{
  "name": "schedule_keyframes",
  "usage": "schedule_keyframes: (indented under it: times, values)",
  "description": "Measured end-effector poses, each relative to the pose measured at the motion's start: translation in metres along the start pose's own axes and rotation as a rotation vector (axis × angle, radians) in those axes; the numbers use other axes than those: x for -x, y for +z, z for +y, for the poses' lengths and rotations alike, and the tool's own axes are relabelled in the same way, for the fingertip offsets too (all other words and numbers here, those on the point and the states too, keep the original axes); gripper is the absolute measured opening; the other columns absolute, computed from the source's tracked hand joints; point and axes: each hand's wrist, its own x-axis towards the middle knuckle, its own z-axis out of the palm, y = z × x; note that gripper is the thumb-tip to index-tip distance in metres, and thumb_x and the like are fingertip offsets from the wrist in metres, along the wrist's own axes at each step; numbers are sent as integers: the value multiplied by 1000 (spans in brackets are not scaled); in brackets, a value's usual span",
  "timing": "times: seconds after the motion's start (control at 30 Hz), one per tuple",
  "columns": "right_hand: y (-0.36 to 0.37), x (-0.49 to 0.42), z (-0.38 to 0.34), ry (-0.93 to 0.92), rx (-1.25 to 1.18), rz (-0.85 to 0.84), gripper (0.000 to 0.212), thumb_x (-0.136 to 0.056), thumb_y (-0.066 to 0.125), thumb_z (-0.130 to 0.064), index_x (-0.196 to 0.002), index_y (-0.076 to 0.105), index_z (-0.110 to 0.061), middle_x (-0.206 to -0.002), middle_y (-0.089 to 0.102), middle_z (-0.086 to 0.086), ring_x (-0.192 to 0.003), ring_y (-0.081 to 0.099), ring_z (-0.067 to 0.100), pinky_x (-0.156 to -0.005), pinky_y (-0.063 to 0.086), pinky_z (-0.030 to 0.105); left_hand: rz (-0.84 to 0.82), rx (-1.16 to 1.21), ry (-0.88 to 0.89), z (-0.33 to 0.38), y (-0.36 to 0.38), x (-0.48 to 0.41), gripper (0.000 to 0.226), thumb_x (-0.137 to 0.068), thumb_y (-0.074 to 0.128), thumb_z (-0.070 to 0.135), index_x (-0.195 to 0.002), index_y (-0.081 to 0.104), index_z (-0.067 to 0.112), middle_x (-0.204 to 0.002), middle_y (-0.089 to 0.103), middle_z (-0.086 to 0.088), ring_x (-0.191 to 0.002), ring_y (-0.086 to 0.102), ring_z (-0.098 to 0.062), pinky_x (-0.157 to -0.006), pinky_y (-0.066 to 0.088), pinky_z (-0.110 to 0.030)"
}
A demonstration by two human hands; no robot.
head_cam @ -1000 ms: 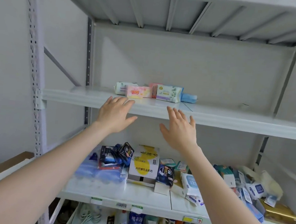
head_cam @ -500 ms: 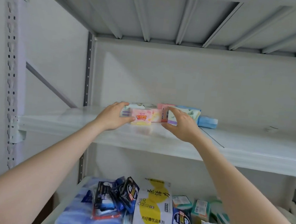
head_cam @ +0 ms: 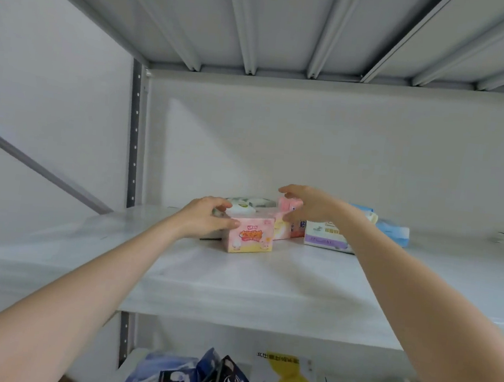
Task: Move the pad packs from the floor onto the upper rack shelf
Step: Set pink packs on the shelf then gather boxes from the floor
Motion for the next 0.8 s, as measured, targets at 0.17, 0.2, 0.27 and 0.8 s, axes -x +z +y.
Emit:
schedule_keyframes:
  times: [0.17,0.2,0.27,0.8]
  values:
    - [7,-40,10,-5,65,-77,73,-84,71,-23,-146,34,-25,-145,44,-3,-129,44,20,-101,36,31,28,231,-29,-21,6,-8,38,-80,76,37,-113,68,20,-108,68,6,-97,62,-7,-80,47,-20]
    - [10,-47,11,-7,88,-90,73,-84,72,-23,-146,33,-25,-145,44,-3,-129,44,19,-101,36,32,30,284,-29,-23,8,-8,35,-81,76,33,-112,68,20,-105,68,6,-93,62,-4,-73,45,-18]
    - [15,-60,12,0,146,-130,76,-84,72,-25,-148,31,-26,-146,43,-4,-131,42,19,-103,36,33,44,332,-17,-27,10,-9,31,-81,77,31,-109,69,21,-104,69,7,-91,62,-5,-68,42,-16]
    - [6,-60,0,25,381,-276,65,-69,79,-51,-126,54,-29,-117,52,-9,-106,52,18,-91,43,34,-26,441,-44,-20,3,-2,32,-76,81,23,-102,66,13,-104,71,5,-95,66,-7,-91,51,-28]
